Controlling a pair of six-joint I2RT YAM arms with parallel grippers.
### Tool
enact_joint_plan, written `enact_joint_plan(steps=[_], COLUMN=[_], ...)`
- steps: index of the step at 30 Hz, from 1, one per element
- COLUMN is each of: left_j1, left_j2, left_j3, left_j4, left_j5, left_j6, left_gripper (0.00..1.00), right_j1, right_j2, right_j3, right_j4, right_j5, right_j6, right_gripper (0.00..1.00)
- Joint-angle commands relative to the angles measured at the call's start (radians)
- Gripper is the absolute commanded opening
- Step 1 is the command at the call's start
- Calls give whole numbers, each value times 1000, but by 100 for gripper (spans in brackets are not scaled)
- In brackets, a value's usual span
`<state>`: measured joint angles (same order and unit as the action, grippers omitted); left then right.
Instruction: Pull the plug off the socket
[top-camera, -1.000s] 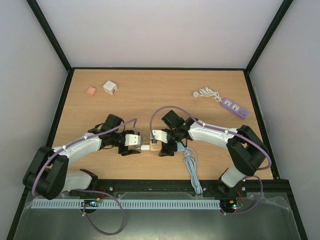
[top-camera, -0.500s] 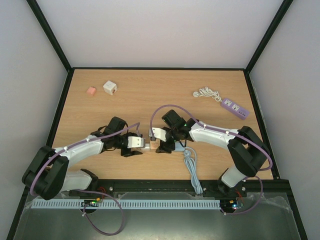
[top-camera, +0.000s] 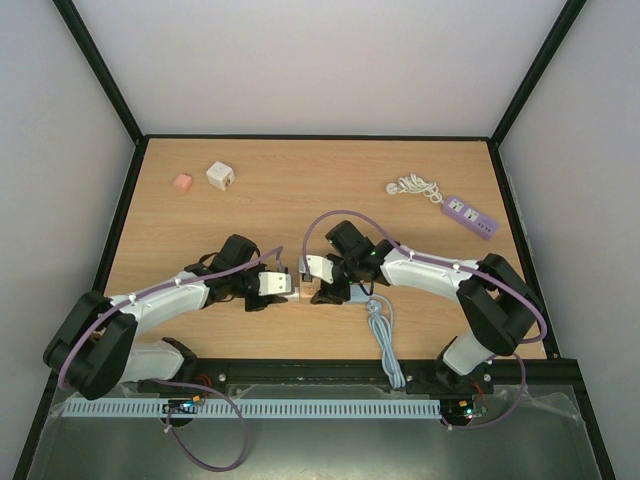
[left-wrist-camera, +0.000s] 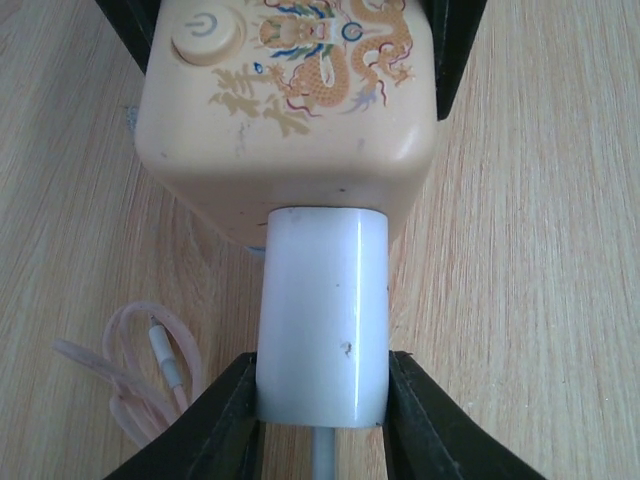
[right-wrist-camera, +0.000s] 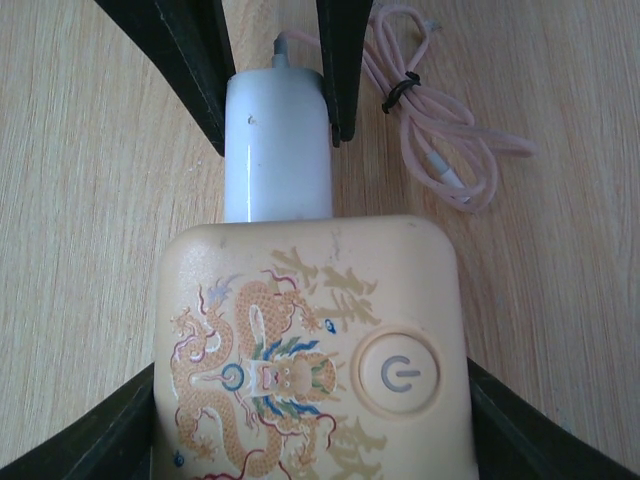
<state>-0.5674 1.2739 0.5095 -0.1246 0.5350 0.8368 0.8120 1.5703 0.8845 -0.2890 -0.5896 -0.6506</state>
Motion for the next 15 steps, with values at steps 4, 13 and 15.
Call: enact_joint_plan(steps=[4, 13, 15], left_j1=[-3, 38, 47], left_j2=[-15, -46, -51], left_j3=[4, -21, -25], left_j4=[-27, -79, -91], left_j5=[30, 21, 22], left_j6=[7, 52, 60], left_gripper=[23, 13, 11], right_j1=[0, -26, -32], right_j2=[-18, -13, -8], right_j3=[-20, -24, -25], right_j4=[6, -48, -60], right_j5=[12, 19, 16], right_j6=[-1, -25, -27], right_gripper=[24, 3, 2])
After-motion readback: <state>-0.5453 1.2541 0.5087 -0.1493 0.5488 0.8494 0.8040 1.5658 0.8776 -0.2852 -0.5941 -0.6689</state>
